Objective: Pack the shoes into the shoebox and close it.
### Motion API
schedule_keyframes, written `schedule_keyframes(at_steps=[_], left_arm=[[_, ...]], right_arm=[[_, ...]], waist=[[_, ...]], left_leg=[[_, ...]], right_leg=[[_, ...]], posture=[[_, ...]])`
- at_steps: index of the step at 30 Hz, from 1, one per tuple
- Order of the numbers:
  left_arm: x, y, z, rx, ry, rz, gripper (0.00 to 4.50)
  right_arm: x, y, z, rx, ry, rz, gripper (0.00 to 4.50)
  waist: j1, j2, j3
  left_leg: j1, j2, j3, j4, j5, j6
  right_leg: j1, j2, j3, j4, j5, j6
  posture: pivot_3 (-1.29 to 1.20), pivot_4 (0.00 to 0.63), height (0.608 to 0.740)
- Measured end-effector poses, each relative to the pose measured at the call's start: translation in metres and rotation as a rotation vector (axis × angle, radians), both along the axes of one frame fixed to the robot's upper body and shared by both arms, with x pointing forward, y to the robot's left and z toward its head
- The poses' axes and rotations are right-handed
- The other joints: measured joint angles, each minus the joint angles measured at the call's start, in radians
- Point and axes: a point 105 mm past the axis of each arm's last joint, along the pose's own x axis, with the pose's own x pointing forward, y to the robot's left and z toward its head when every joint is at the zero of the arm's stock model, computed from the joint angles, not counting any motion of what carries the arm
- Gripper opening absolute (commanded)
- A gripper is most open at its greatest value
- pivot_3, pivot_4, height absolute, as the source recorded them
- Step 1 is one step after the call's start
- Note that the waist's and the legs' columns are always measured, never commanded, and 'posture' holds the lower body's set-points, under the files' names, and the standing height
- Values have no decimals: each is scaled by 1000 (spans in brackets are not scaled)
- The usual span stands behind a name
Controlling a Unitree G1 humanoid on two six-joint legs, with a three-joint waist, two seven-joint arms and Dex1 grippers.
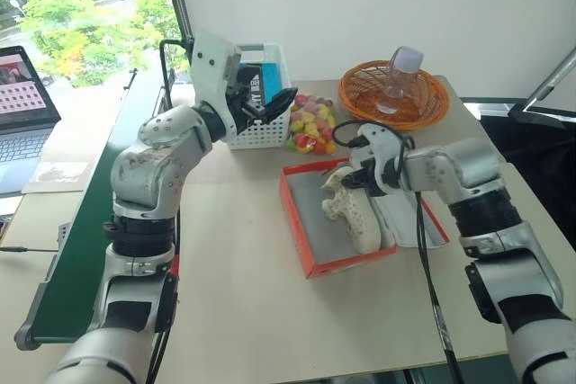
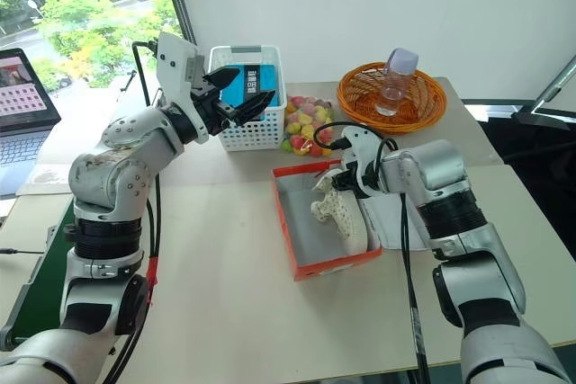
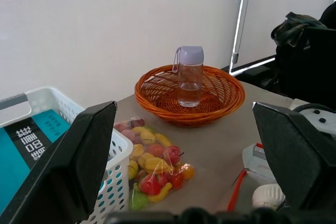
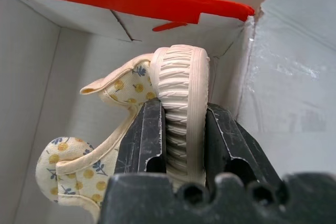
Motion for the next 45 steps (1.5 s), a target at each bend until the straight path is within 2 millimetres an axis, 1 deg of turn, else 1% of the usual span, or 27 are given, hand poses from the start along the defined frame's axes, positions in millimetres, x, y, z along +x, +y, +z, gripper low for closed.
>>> schedule_keyframes(at_steps=[2, 6, 7, 8, 9, 10, 11, 13, 14, 16, 17, 21, 25, 28, 30, 31, 33, 35, 36, 37, 39, 41, 45], left_arm=[[0, 0, 0, 0, 1, 0, 4417], [-1, 1, 1, 5, -5, 6, 4417], [-3, 1, 2, 7, -12, 7, 4417], [-3, 1, 2, 7, -13, 8, 4417], [-3, 1, 2, 7, -12, 9, 4417], [-3, 1, 0, 7, -9, 13, 4417], [-3, 2, -1, 7, -4, 15, 4417], [-2, 3, -4, 9, 7, 19, 4417], [-2, 3, -4, 9, 10, 20, 4417], [-2, 3, -4, 9, 9, 21, 4417], [-2, 3, -4, 9, 8, 21, 4417], [-3, 2, -3, 10, 3, 19, 4417], [-3, 2, -3, 10, 2, 19, 4417], [-3, 4, -3, 14, 1, 31, 4417], [-1, 9, -2, 24, -2, 59, 4417], [1, 13, -2, 27, -4, 82, 4417], [5, 30, -9, 38, 7, 160, 4417], [8, 56, -29, 43, 60, 267, 4458], [10, 66, -39, 43, 89, 309, 4458], [9, 81, -51, 35, 125, 361, 4458], [5, 102, -70, 31, 178, 432, 4458], [-1, 116, -81, 40, 209, 482, 4458], [-17, 135, -96, 47, 232, 561, 4458]], right_arm=[[3, 3, -4, -6, -8, 25, 568], [6, 3, -8, -4, -10, 41, 568], [6, 4, -9, 0, -8, 45, 1559], [6, 6, -10, 7, -6, 50, 1709], [5, 7, -12, 10, 0, 54, 1960], [3, 10, -16, 15, 12, 63, 2388], [2, 11, -20, 14, 22, 64, 2722], [0, 9, -27, 5, 42, 56, 3259], [-1, 9, -27, 2, 45, 55, 3702], [-3, 10, -22, -2, 38, 60, 4323], [-4, 11, -19, -1, 32, 63, 4432], [-7, 9, 0, 7, -4, 58, 4432], [-14, 12, 24, 44, -44, 62, 4432], [-18, 16, 48, 104, -115, 81, 4432], [-20, 20, 67, 142, -199, 104, 4432], [-21, 23, 80, 176, -268, 126, 4432], [-25, 29, 104, 286, -379, 181, 4432], [-30, 32, 117, 386, -441, 238, 4475], [-32, 31, 118, 416, -448, 251, 4475], [-34, 30, 116, 441, -450, 279, 4475], [-38, 28, 112, 455, -452, 325, 4475], [-38, 26, 112, 458, -468, 355, 4475], [-40, 26, 111, 479, -494, 409, 4475]], waist=[[0, 0, 0], [1, -1, 0], [1, -1, -1], [1, -1, -1], [1, -1, -1], [2, -1, -1], [3, -1, -1], [5, -1, -1], [5, -1, -1], [5, -1, -1], [5, -1, -1], [5, -1, -1], [4, -1, -1], [2, -1, -1], [1, -1, -1], [1, -1, -1], [-2, -1, -1], [-5, -1, -1], [-4, -1, -1], [-4, -1, -1], [-3, -1, -1], [-1, -1, -1], [1, -1, -1]], left_leg=[[1, 0, 0, 0, 0, 0], [1, 0, 0, 0, 0, 0], [1, 0, 0, 0, 0, 0], [1, 0, 0, 0, 0, 0], [2, 0, 0, 0, 0, 0], [1, 0, 0, 0, 0, 0], [1, 0, 0, 0, 0, 0], [1, 0, 0, 0, 0, 0], [1, 0, 0, 0, 0, 0], [1, 0, 0, 1, 0, 0], [1, 0, 0, 1, 0, 0], [1, 0, 0, 1, 0, 0], [1, 0, 0, 1, 0, 0], [1, 0, 0, 1, 0, 0], [1, 0, 0, 1, 0, 0], [1, 0, 0, 1, 0, 0], [2, 0, 0, 1, 0, 0], [3, 0, 0, 1, 0, 0], [2, 0, 0, 1, 0, 0], [2, 0, 0, 1, 0, 0], [2, 0, 0, 1, 0, 0], [2, 0, 0, 2, 0, 0], [2, 0, 0, 1, 0, 0]], right_leg=[[1, 0, 0, 0, 0, 0], [1, 0, 0, 1, 0, 0], [1, 0, 0, 1, 0, 0], [1, 0, 0, 1, 0, 0], [1, 0, 0, 1, 0, 0], [1, 0, 0, 1, 0, 0], [1, 0, 0, 1, 0, 0], [1, 0, 0, 1, 0, 0], [1, 0, 0, 1, 0, 0], [1, 0, 0, 2, 0, 0], [0, 0, 0, 2, 0, 0], [0, 0, 0, 2, 0, 0], [0, 0, 0, 3, 0, 0], [0, 0, 0, 3, 0, 0], [0, 0, 0, 3, 0, 0], [0, 0, 0, 3, 0, 0], [0, 0, 0, 3, 0, 0], [1, 0, 1, 3, 0, 0], [1, 0, 0, 4, 0, 0], [1, 0, 0, 4, 0, 0], [0, 0, 0, 4, 0, 0], [0, 0, 0, 4, 0, 0], [1, 0, 0, 3, 0, -1]], posture=[[0, 150, 740], [0, 150, 740], [0, 150, 740], [0, 150, 740], [0, 150, 740], [0, 150, 740], [0, 150, 740], [0, 150, 740], [0, 150, 740], [0, 150, 740], [0, 150, 740], [0, 150, 740], [0, 150, 740], [0, 150, 740], [0, 150, 740], [0, 150, 740], [0, 150, 740], [0, 150, 740], [0, 150, 740], [0, 150, 740], [0, 150, 740], [0, 150, 740], [0, 150, 740]])
